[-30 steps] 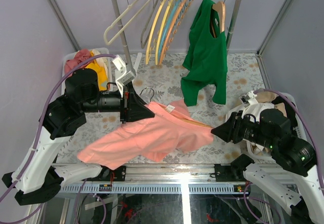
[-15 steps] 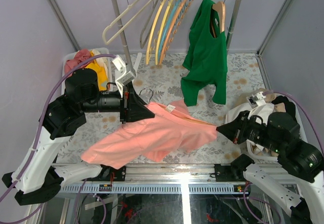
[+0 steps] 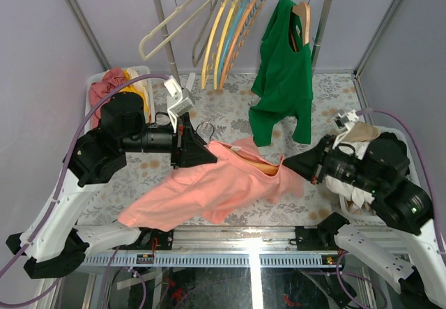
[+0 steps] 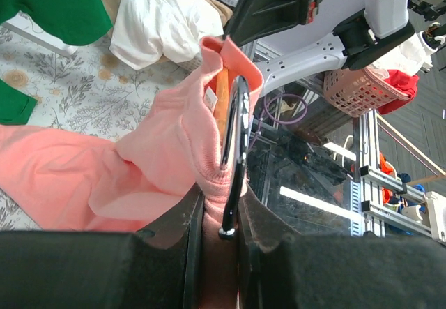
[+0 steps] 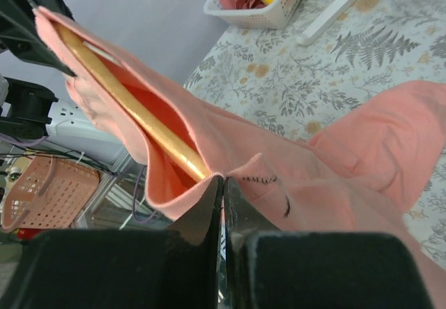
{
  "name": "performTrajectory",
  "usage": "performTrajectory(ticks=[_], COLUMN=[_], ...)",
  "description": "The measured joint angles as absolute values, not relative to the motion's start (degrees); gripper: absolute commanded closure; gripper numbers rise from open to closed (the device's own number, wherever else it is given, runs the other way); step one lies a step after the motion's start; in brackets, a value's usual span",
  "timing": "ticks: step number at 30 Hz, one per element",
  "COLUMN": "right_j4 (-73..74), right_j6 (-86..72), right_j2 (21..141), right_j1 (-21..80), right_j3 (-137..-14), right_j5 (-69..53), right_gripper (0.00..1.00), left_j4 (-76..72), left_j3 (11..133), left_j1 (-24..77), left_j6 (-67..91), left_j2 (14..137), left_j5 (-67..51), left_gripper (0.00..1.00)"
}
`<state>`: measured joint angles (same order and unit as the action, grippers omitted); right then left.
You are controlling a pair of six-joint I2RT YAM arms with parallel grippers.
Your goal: Place the t-shirt on the hanger
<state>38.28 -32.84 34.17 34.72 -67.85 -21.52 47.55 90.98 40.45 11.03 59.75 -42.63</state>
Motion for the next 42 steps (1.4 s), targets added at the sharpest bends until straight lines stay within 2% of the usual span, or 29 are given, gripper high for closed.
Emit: performTrajectory(ticks=[7,15,21,29,33,34,36,37,39,42], right_j4=[32.6,27.1,20.5,16.8,17.0,17.0,17.0,16.9,17.8,21.4], right_j6=[-33.8,-34.8,-37.5,-38.3,-37.6,-37.3,-36.8,-36.8,-35.5,-32.9], right_j2=[38.4,34.7,31.1,30.3,31.9,33.0,34.8,35.6,37.8,41.1], right_j1=[34.7,34.7,34.7,34.7,34.7,34.7,34.7,34.7,34.7,34.7], right_j3=[-64.7,-60.3,-59.8,-64.9,-69.1,-70.9,-73.6,-74.7,-77.9,-83.7], right_j5=[-26.7,-37.0,-46.4,-52.3,-53.2,-53.1,-52.6,-52.2,-51.4,-49.2], right_gripper=[1.00,1.00,1.00,1.00,1.00,0.91,0.60,0.52,0.40,0.37], left_j4=[47.2,47.4,47.2,47.2,47.4,47.0,47.1,46.8,46.1,43.9], left_j3=[89.8,90.9,97.2,104.1,114.2,117.3,122.9,125.9,130.6,134.1], left_j1=[40.4,40.4,40.4,40.4,40.4,40.4,40.4,40.4,40.4,40.4], left_j6=[11.3,11.5,11.4,10.8,10.8,10.9,11.2,11.6,12.4,14.0], left_j2=[59.9,60.7,64.2,67.1,71.7,73.1,75.4,76.6,78.4,79.5], left_j5=[-42.6,-41.3,-39.7,-38.1,-38.4,-38.6,-39.5,-40.1,-41.3,-43.3], left_gripper=[1.00,1.00,1.00,1.00,1.00,1.00,1.00,1.00,1.00,1.00])
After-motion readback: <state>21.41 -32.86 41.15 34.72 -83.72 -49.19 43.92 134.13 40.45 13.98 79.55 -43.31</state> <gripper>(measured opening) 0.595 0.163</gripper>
